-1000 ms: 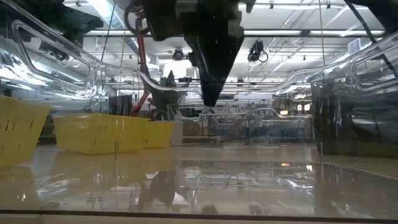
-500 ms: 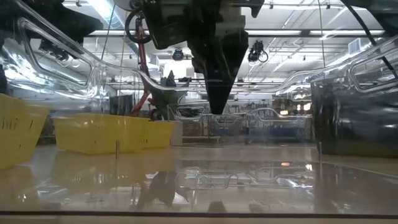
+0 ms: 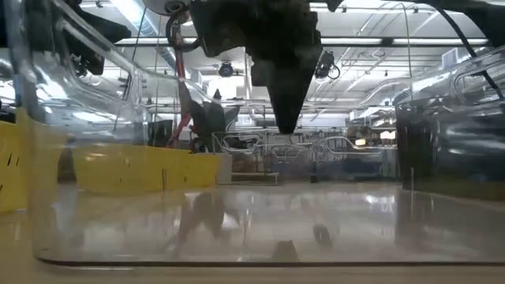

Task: Stack baskets by color
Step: Stack the bottom transparent bin on the top right transparent bin

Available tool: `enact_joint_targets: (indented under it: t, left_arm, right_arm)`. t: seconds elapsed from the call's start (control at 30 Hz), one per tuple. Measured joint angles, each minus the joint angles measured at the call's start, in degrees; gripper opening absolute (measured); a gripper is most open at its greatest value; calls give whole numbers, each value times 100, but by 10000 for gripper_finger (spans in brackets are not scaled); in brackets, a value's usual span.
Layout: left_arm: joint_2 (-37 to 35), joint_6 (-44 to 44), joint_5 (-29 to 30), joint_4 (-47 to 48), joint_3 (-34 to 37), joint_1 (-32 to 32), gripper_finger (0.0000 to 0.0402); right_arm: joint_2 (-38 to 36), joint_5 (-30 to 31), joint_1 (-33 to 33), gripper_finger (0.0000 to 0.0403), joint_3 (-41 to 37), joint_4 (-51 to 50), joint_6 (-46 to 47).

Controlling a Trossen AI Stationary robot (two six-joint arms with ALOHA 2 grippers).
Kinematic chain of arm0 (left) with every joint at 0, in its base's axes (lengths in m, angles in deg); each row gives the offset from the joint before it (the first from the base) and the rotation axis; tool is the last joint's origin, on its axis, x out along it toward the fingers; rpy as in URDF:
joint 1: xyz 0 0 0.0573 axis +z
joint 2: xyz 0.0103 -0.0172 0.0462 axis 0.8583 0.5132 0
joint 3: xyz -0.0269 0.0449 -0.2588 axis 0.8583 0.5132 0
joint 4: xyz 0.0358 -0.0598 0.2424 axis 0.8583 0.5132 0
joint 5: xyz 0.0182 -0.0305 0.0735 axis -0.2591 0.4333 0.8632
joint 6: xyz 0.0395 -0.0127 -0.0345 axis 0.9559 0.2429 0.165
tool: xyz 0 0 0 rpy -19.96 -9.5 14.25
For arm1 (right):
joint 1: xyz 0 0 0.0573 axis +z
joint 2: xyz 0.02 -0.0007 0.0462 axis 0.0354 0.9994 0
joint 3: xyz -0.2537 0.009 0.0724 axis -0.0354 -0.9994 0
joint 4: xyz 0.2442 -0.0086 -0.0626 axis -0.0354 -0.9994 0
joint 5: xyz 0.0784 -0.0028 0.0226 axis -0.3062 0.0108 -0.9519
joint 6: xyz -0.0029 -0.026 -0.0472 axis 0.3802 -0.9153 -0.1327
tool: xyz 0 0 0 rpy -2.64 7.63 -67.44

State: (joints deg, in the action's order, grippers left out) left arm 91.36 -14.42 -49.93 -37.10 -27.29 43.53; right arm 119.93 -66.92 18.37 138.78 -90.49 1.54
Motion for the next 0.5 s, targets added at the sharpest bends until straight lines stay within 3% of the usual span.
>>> enact_joint_targets:
  t: [0.5]
  left_arm:
    - [0, -112, 0, 165, 0, -2, 16]
  right_arm:
    - [-390, 85, -293, 2, 189, -492, -581]
